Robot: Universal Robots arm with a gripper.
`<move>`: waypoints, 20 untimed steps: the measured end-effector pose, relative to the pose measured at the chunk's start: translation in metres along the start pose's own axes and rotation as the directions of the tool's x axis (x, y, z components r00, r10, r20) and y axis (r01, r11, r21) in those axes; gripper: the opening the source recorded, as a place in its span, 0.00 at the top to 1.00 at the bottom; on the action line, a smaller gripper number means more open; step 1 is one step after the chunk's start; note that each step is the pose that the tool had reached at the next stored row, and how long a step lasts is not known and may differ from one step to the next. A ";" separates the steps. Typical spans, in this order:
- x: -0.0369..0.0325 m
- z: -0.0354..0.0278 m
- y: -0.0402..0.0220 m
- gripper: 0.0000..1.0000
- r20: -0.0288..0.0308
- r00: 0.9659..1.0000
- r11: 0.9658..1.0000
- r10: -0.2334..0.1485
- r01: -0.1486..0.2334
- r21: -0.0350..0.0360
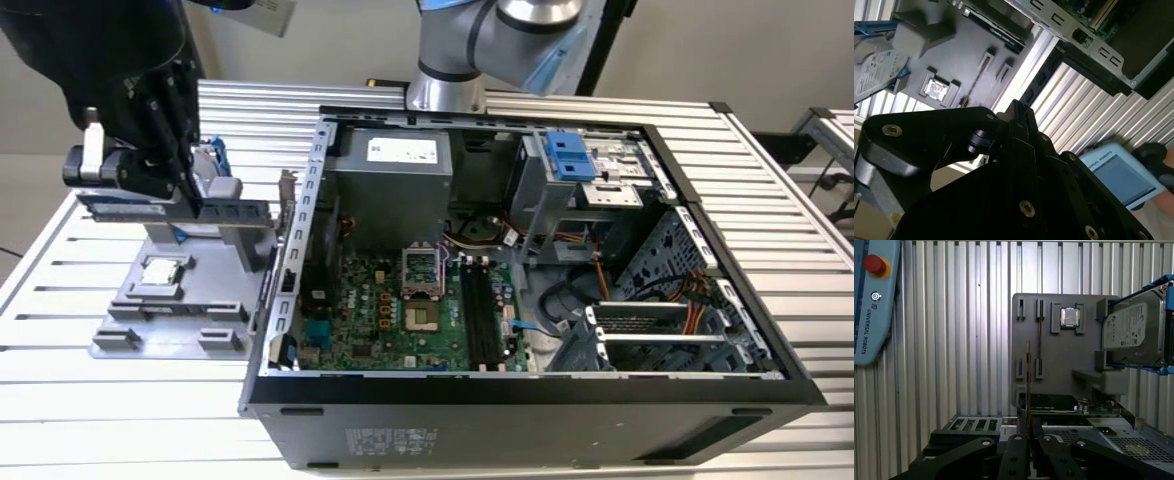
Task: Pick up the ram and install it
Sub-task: 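Pick up the ram and move it above insertion slot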
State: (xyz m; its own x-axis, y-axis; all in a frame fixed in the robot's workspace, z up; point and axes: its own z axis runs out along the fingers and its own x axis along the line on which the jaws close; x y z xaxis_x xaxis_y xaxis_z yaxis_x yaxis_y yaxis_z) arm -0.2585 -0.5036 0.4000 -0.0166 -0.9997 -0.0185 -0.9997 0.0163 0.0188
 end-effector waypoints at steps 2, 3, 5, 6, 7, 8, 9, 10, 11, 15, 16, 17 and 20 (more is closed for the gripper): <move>0.0000 -0.0001 -0.0041 1.00 0.000 1.000 1.000 -0.001 0.001 0.000; 0.0001 -0.0001 -0.0059 1.00 0.000 1.000 1.000 -0.001 0.001 0.000; 0.0001 -0.0002 -0.0101 1.00 0.000 1.000 1.000 -0.003 0.003 0.000; 0.0001 -0.0002 -0.0122 1.00 0.000 1.000 1.000 -0.003 0.003 0.000; 0.0002 -0.0003 -0.0142 1.00 0.000 1.000 1.000 -0.004 0.004 0.000; 0.0002 -0.0003 -0.0162 1.00 0.000 1.000 1.000 -0.004 0.004 0.000; 0.0002 -0.0003 -0.0181 1.00 0.000 1.000 1.000 -0.005 0.005 0.000; 0.0002 -0.0004 -0.0203 1.00 0.000 1.000 1.000 -0.005 0.005 0.000; 0.0002 -0.0005 -0.0220 1.00 0.000 1.000 1.000 -0.006 0.006 0.000; 0.0003 -0.0006 -0.0297 1.00 0.000 1.000 1.000 -0.008 0.008 0.000; 0.0003 -0.0006 -0.0314 1.00 0.000 1.000 1.000 -0.008 0.008 0.000; 0.0003 -0.0007 -0.0334 1.00 0.000 1.000 1.000 -0.009 0.009 0.000; 0.0003 -0.0008 -0.0390 1.00 0.000 1.000 1.000 -0.011 0.011 0.000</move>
State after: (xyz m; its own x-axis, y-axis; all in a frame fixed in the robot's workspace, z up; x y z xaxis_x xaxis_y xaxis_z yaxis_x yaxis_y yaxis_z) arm -0.2196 -0.5046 0.4001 -0.0061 -0.9998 -0.0184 -0.9998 0.0057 0.0188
